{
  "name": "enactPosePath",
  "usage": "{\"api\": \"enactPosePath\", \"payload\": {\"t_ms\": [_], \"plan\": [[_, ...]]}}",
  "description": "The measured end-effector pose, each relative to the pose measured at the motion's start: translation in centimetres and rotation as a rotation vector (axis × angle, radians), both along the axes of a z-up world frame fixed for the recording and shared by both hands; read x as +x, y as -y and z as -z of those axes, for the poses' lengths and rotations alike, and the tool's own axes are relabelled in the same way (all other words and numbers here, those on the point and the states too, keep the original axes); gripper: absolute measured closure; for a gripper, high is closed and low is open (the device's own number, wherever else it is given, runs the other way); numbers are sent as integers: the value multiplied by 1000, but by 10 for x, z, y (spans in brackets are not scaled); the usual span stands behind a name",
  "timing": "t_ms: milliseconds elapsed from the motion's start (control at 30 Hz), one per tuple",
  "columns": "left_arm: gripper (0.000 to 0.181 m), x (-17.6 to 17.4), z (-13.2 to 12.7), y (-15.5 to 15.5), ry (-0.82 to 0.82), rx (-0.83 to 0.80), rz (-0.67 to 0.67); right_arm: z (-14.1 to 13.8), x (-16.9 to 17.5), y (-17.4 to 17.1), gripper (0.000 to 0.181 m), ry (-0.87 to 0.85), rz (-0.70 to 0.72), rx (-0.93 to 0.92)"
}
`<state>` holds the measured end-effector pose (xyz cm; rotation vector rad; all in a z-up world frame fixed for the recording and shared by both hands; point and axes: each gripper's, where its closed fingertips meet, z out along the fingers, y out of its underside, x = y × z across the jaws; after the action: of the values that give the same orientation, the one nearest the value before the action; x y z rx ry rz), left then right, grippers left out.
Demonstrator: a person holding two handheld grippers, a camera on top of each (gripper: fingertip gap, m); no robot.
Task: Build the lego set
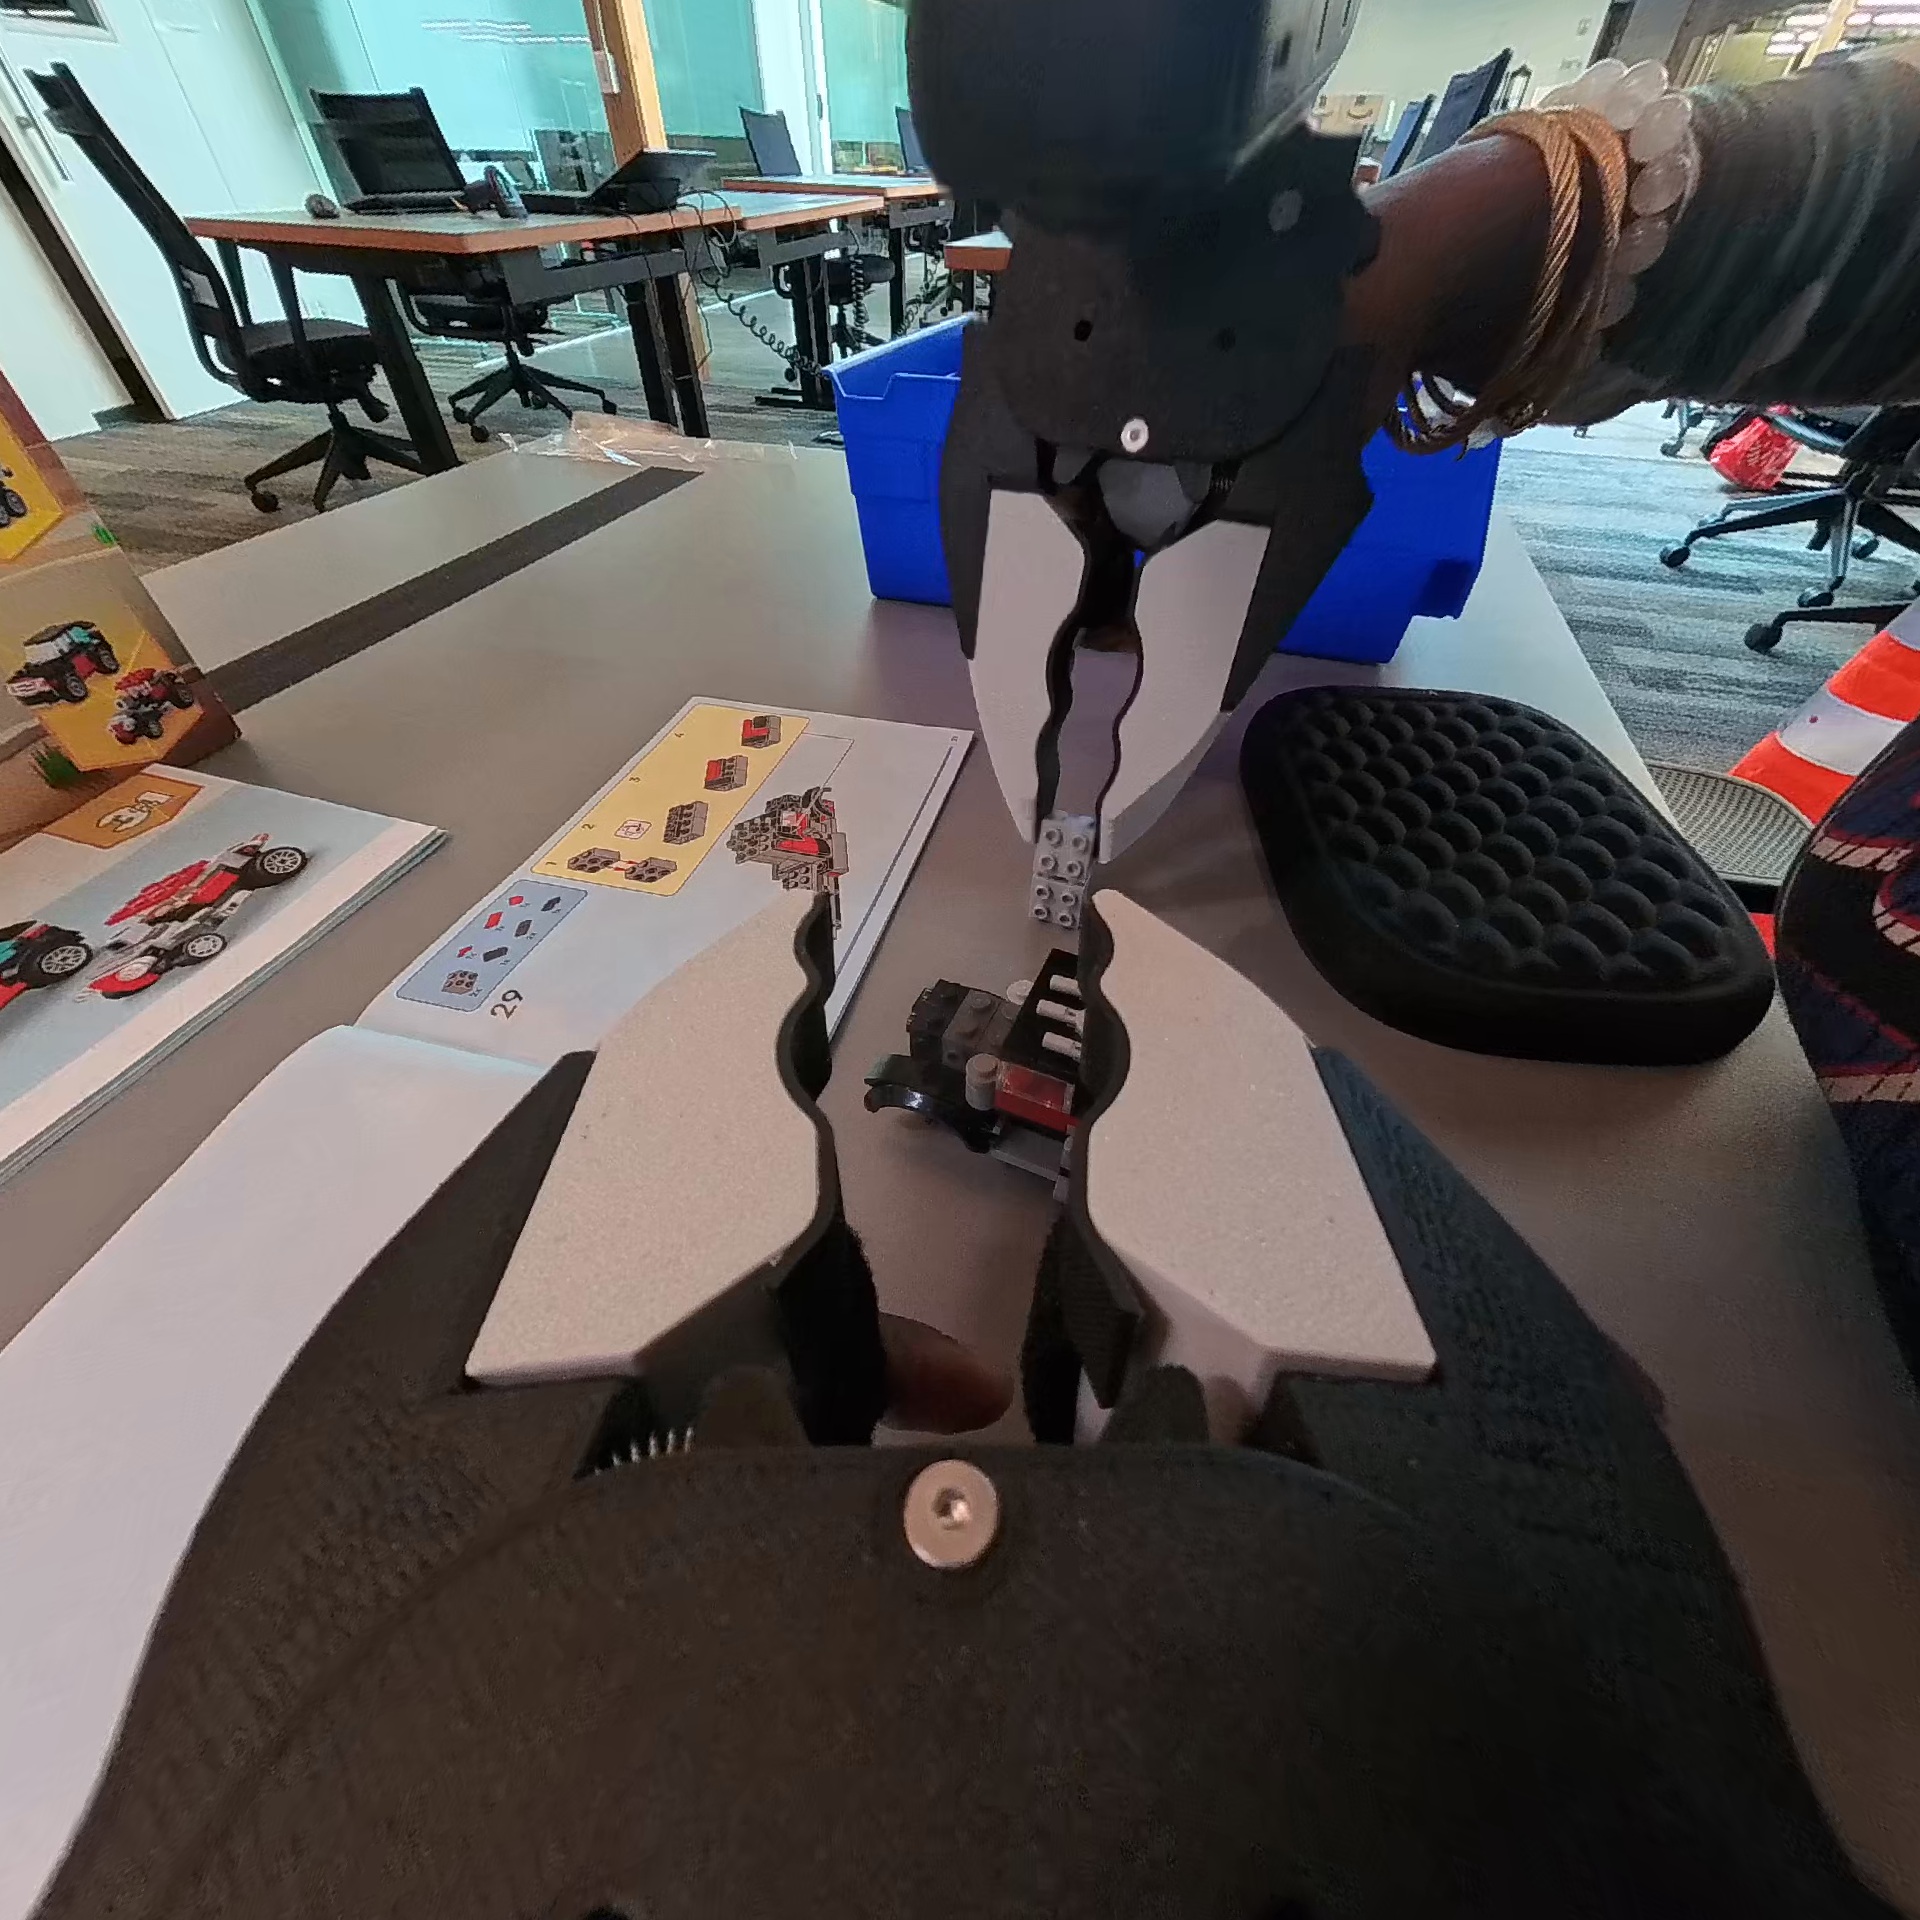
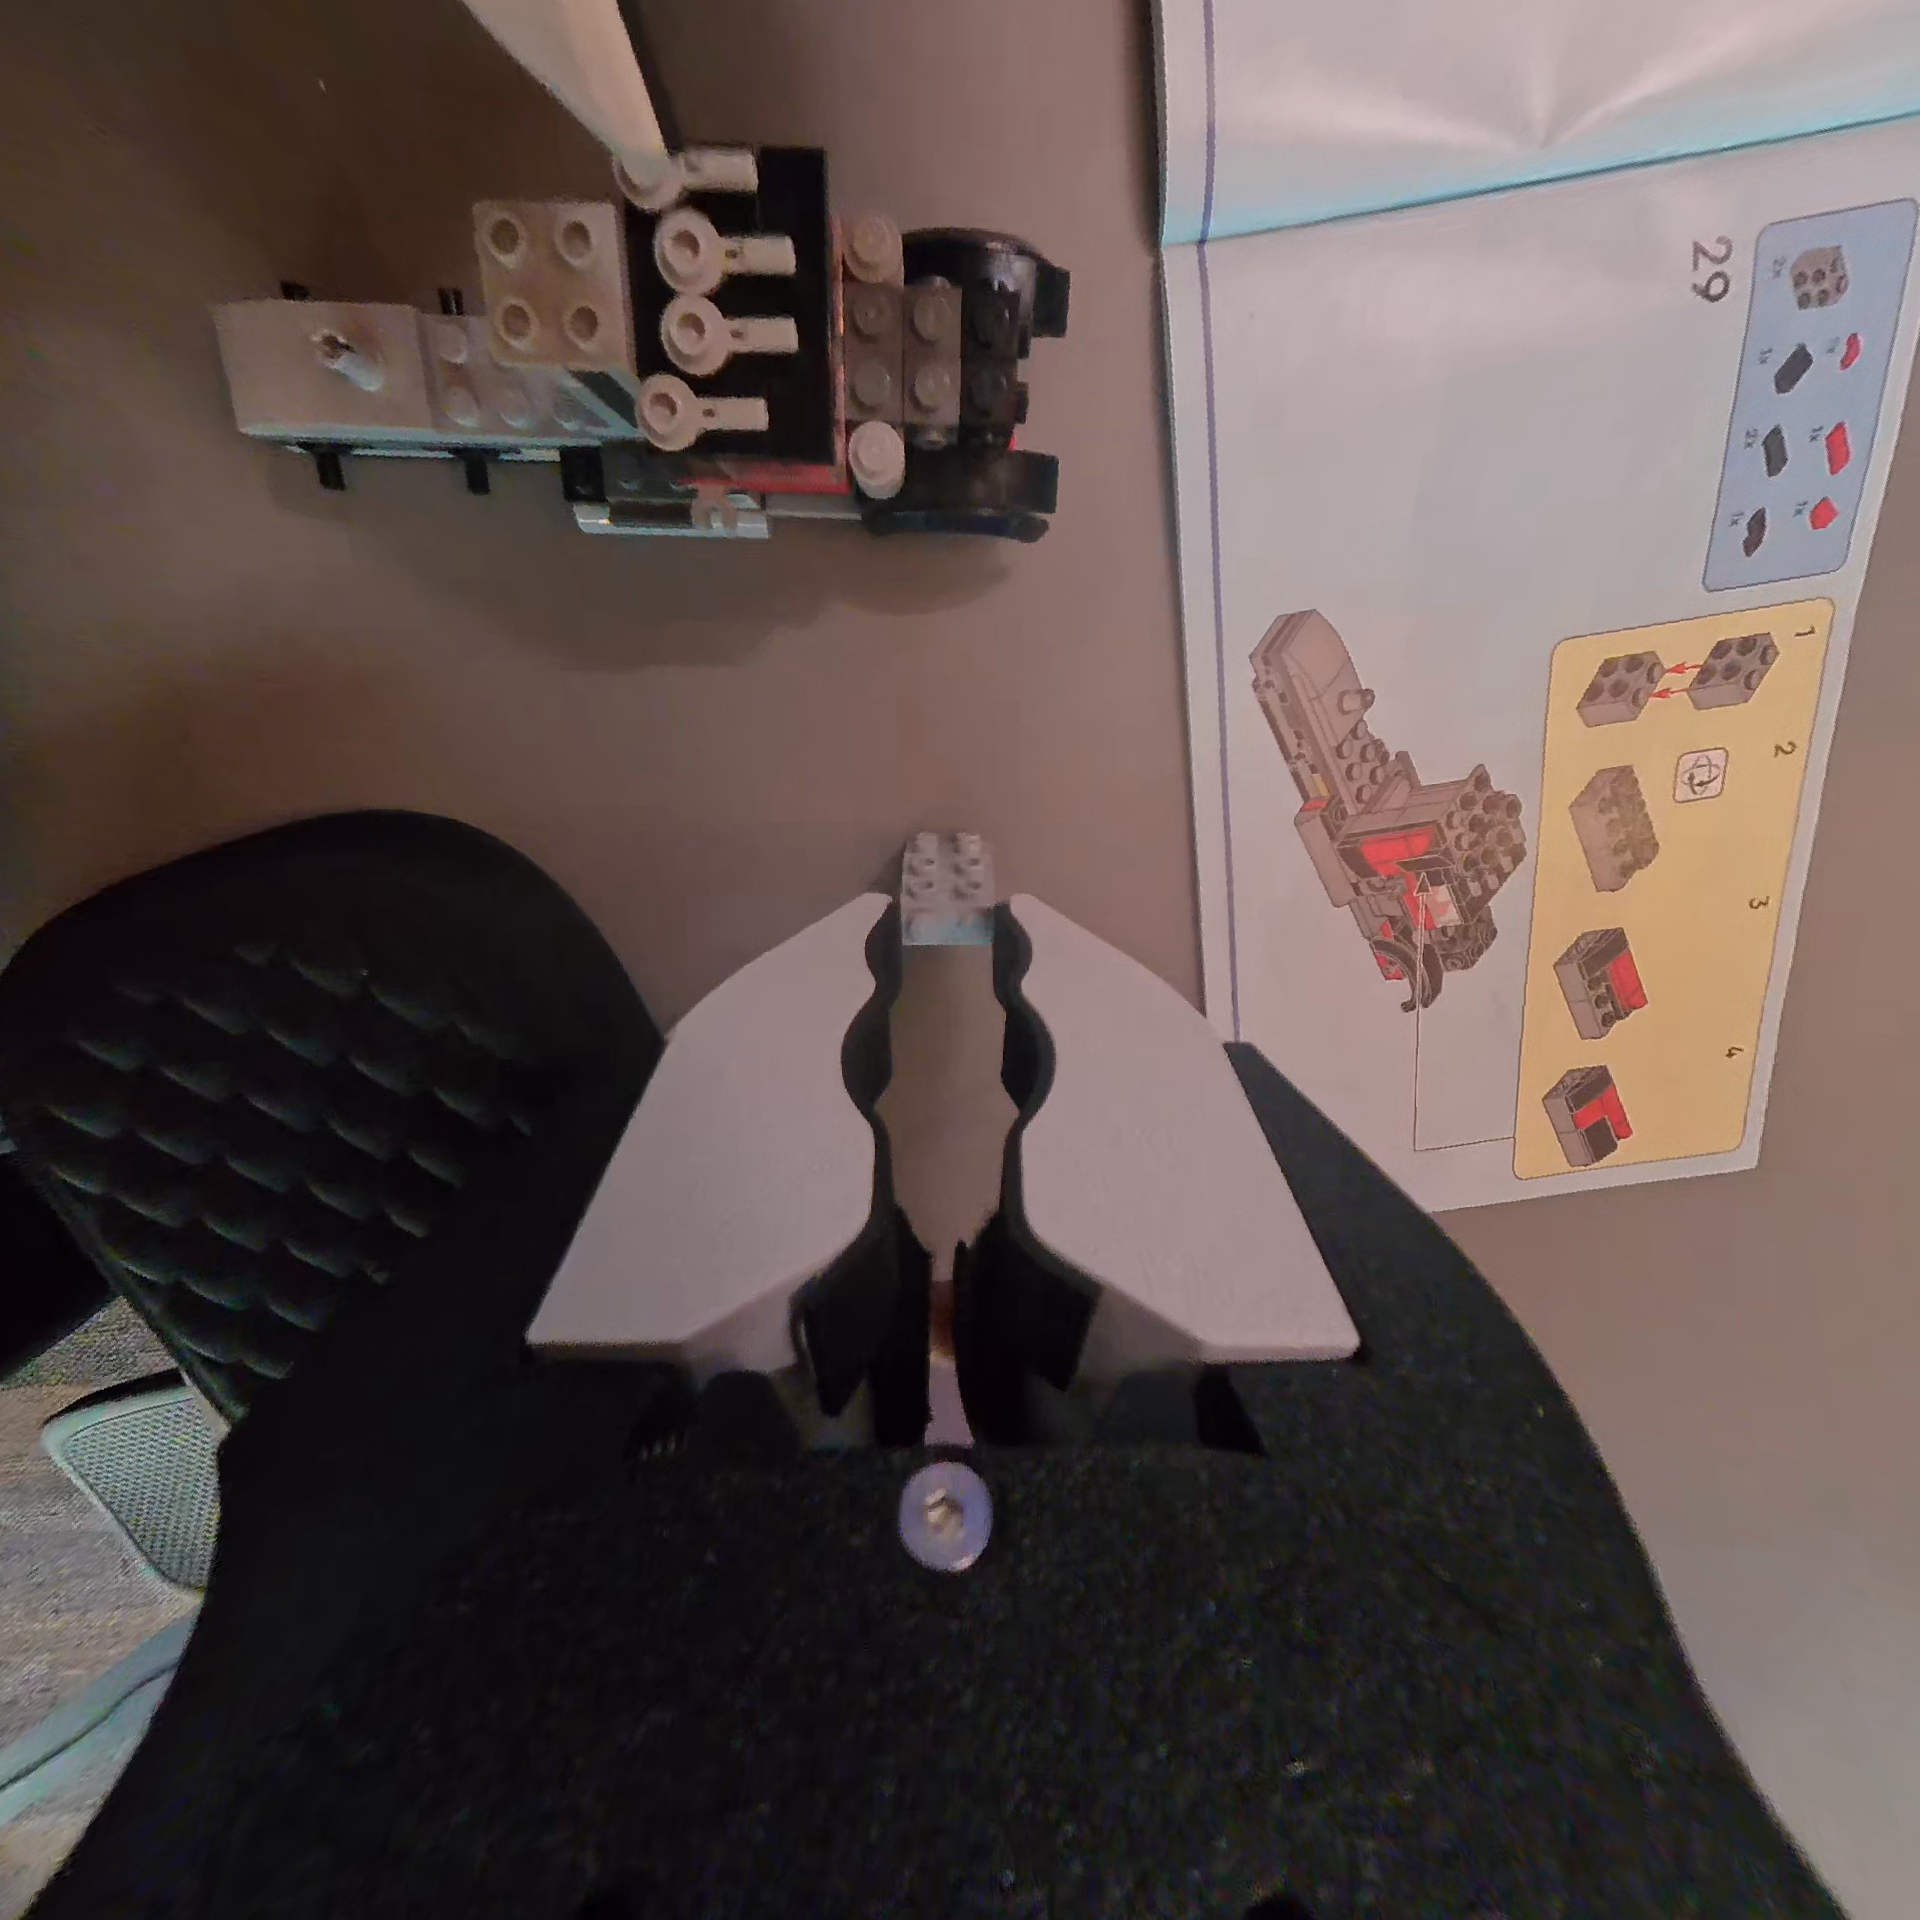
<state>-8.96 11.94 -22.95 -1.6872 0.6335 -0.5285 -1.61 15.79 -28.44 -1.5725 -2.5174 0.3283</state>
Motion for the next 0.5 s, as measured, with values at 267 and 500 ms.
{"api": "enactPosePath", "payload": {"t_ms": [267,500], "plan": [[137,1,1,0,-2,-11,5,0,-2,3,165,0,-12,-4],[136,2,2,0,-11,-11,10,-3,-4,4,164,64,-36,27]]}}
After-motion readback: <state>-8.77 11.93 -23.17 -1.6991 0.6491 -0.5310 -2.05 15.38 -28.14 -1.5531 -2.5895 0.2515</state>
